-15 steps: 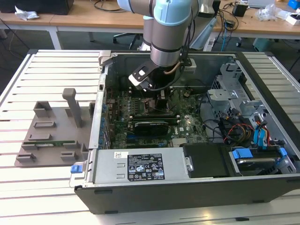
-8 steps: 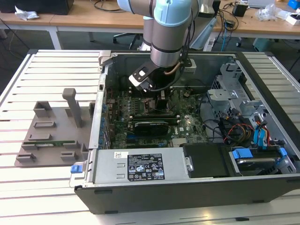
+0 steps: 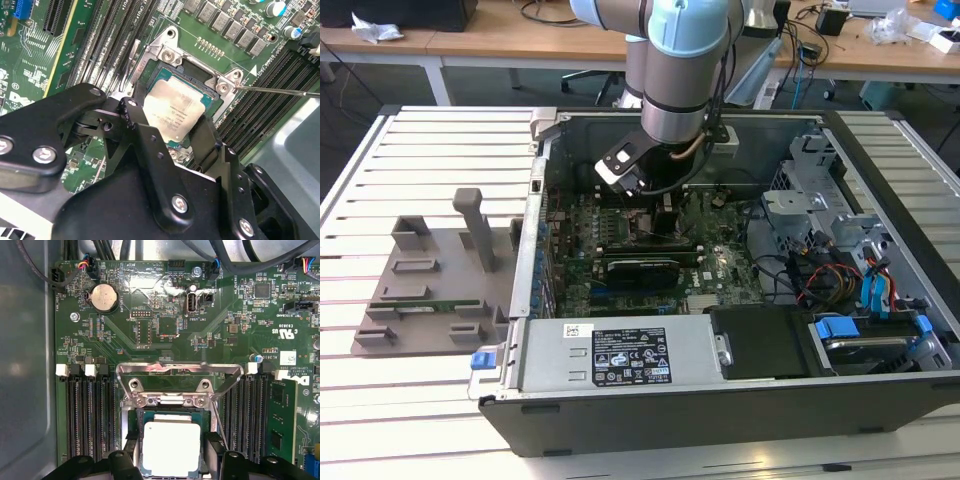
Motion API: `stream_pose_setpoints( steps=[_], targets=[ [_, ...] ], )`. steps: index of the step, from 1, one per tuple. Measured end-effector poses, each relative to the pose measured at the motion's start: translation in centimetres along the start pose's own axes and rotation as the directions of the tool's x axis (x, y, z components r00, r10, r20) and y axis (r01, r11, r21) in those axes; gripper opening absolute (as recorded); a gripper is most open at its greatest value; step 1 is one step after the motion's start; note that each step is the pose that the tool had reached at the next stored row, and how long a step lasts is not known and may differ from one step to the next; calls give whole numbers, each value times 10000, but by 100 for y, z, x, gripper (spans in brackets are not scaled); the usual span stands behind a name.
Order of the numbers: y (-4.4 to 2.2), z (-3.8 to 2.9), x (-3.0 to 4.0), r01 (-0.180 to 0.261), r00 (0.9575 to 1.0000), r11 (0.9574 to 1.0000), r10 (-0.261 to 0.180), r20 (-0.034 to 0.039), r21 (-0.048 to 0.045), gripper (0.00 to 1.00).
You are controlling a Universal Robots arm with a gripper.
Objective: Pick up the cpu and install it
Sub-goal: 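Place the cpu into insertion slot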
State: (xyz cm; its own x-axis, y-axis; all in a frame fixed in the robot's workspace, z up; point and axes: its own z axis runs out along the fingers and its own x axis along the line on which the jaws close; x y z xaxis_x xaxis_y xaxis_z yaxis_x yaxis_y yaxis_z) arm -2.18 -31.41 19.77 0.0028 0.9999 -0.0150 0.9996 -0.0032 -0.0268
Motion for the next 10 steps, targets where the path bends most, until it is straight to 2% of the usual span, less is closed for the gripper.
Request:
stream_pose_setpoints(
  steps=[10],
  targets=[
    [0,-7,13,161,9999,9999,-161,16,-3,62]
  ],
)
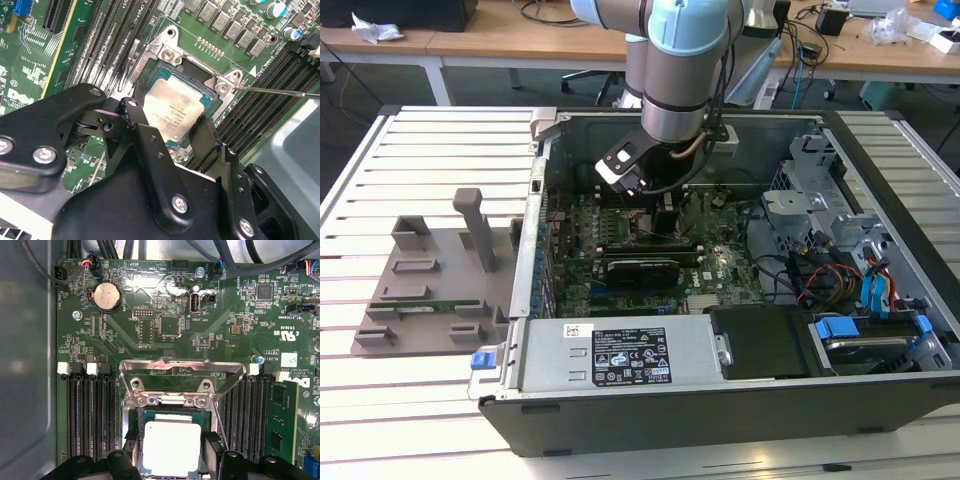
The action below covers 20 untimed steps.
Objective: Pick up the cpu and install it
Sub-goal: 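Place the cpu into insertion slot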
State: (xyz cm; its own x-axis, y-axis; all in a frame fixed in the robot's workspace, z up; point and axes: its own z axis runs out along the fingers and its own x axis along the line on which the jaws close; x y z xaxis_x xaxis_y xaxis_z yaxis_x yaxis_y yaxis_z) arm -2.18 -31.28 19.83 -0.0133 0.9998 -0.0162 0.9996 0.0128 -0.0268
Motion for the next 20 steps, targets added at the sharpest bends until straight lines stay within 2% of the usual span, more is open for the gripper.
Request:
stream_pose_setpoints(
  steps=[7,8,9,16,17,18,20],
  targets=[
    [-1,-2,0,-1,10000,10000,1,-8,2,62],
    [-1,-2,0,0,10000,10000,0,-9,2,61],
    [0,-2,0,0,10000,10000,0,-10,0,55],
    [0,-2,0,1,10000,10000,-1,-23,-2,55],
    [0,-1,0,1,10000,10000,-1,-26,-1,56],
    [0,-2,0,1,10000,10000,-1,-27,-1,62],
    [0,-2,0,1,10000,10000,-1,-30,0,62]
  ],
)
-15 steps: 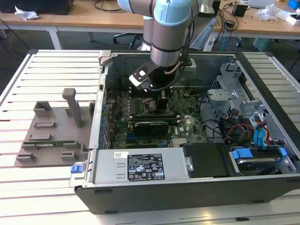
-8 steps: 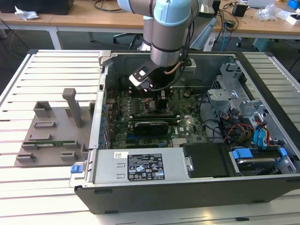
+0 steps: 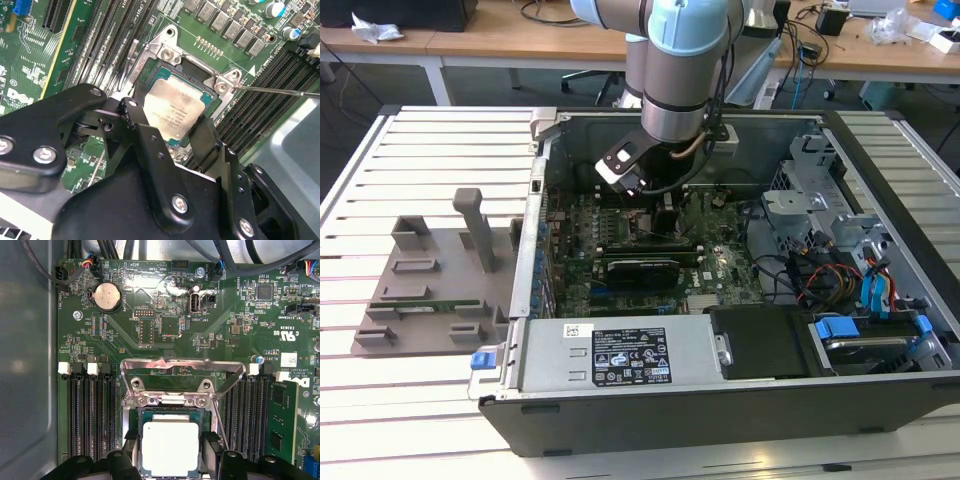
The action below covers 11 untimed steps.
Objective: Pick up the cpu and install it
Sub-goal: 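Place the cpu into insertion slot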
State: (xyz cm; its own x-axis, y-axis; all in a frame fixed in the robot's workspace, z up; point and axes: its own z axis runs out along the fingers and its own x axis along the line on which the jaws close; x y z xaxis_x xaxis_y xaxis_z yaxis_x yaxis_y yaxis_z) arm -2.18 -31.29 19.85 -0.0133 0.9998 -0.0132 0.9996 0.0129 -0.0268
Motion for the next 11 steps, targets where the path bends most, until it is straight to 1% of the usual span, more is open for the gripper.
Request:
stream_pose_setpoints(
  steps=[1,3,5,6,8,10,11],
  targets=[
    [-1,-6,-1,0,10000,10000,0,1,1,62],
    [-2,-71,-1,-1,10000,10000,1,-3,1,62],
    [-3,-119,0,1,10000,10000,-1,-4,0,62],
    [-6,-186,10,-2,10000,10000,2,-3,1,62],
    [-5,-206,28,0,10000,10000,0,-3,1,62],
    [-6,-232,30,1,10000,10000,-1,-3,0,47],
    [-6,-237,30,0,10000,10000,0,-4,0,47]
  ],
)
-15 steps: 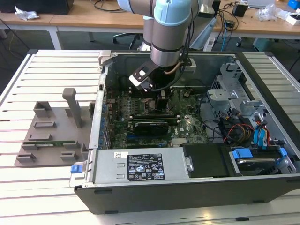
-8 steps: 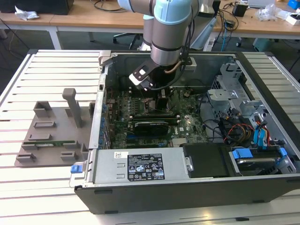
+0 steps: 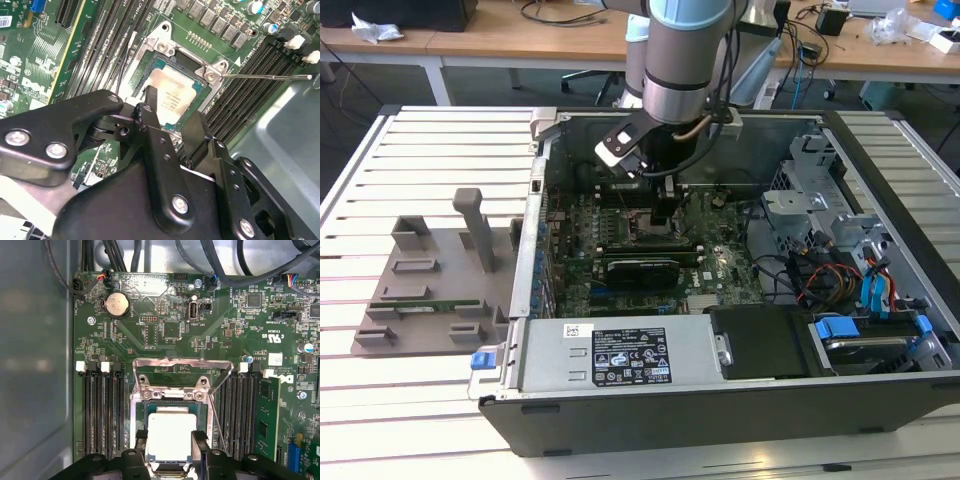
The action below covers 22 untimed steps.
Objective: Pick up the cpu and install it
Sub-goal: 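Place the cpu into insertion slot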
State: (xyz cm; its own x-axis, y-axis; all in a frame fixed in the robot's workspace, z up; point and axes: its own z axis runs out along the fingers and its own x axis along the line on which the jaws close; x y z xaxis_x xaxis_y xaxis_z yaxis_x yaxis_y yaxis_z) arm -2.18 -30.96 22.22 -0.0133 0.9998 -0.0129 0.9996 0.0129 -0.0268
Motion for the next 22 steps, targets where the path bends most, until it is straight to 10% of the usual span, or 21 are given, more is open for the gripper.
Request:
stream_pose_setpoints(
  steps=[22],
  targets=[
    [-5,-175,-2,0,10000,10000,0,0,0,47]
  ],
)
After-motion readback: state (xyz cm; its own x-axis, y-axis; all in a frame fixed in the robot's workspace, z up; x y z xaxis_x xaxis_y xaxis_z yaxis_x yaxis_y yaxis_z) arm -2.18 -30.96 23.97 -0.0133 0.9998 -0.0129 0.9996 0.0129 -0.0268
